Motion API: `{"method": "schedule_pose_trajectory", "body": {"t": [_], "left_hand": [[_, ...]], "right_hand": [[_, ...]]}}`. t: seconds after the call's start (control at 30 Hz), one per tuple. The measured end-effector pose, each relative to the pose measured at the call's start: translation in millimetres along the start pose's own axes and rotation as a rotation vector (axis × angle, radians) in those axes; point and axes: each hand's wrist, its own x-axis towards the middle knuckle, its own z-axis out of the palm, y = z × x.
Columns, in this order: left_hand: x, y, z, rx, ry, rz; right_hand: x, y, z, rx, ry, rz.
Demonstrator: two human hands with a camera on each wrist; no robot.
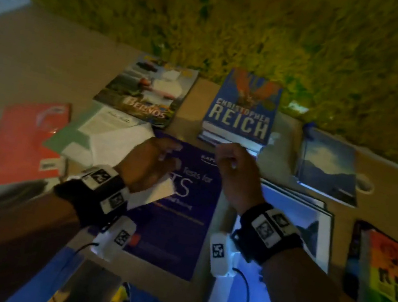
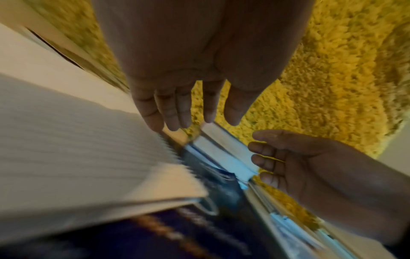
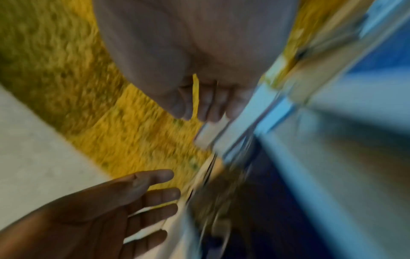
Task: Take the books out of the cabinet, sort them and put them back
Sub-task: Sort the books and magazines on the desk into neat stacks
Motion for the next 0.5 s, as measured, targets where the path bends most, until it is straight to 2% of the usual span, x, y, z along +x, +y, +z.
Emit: {"method": "schedule_pose_trajectory", "body": {"t": [0.07,0.13,0.2,0.27,0.4,0.43,0.5], "left_hand": [[-17,-28,-30,0.207,0.052,0.005],[-32,-58,-57,0.289,0.101,-0.034],[-45,-83,-76,0.333,0.143,-0.130],[-58,-87,-82,0.281,0.166,-0.213],[-65,-82,-73,-0.018,0.191,-0.179],[-65,-83,-71,-0.074,0.202,-0.175],[-63,-84,-68,-0.163,0.203,-0.170]], "right_hand": [[-6,-18,34,-0.003,-0.237,0.090],[-8,-26,63,-0.076,-0.349,0.164],[-6,-31,82,-0.193,-0.317,0.188],[-3,-38,95,-0.245,-0.284,0.220],[2,-47,112,-0.318,-0.326,0.317],[1,-49,112,-0.261,-0.320,0.341],[-2,-55,105,0.027,-0.273,0.417]]}}
